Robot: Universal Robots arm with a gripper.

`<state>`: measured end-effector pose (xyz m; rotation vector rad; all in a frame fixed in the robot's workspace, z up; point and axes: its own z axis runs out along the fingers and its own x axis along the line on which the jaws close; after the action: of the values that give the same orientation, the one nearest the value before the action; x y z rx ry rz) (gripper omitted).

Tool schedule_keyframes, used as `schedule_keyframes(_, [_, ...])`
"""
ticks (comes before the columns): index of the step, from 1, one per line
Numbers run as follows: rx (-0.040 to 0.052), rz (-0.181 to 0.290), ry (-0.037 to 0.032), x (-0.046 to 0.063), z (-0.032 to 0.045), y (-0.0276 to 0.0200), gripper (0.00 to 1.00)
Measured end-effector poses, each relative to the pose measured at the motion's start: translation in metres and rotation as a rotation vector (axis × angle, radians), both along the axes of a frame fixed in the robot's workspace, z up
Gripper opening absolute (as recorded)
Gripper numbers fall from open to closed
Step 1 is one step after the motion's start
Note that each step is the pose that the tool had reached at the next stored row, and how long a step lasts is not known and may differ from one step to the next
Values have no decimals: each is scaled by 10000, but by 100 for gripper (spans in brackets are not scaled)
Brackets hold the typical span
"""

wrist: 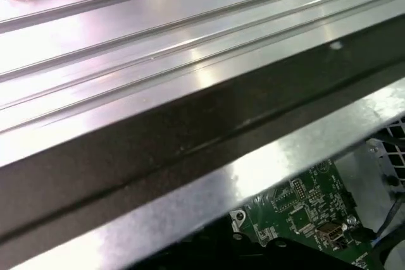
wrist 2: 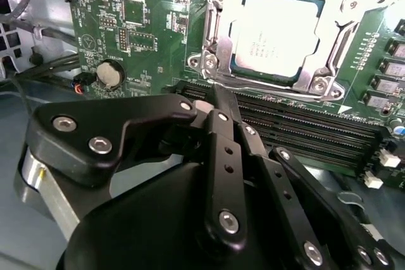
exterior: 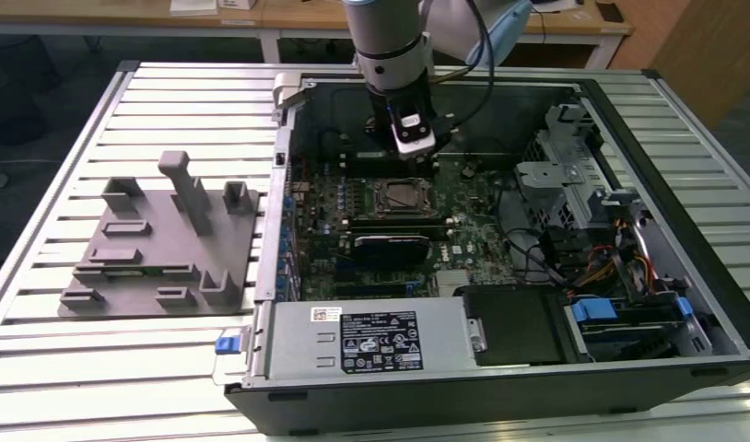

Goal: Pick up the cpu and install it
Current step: 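Install the first cpu locking lever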

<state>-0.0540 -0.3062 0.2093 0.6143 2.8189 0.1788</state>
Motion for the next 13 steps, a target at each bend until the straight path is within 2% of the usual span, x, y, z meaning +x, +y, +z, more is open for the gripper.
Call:
schedule_keyframes(1, [-7,0,129,4,-2,0,11])
schedule_keyframes(2, [-14,-2,301,10,-3,0,11])
schedule_keyframes(9, [-64,-3,1569,119,-8,0,11])
schedule_keyframes(11, [-95,-4,1907,146,-8,0,11])
schedule_keyframes(12, [-99,-4,1952,149,-8,0,11])
schedule_keyframes(13, [-100,-5,1959,148,-7,0,11])
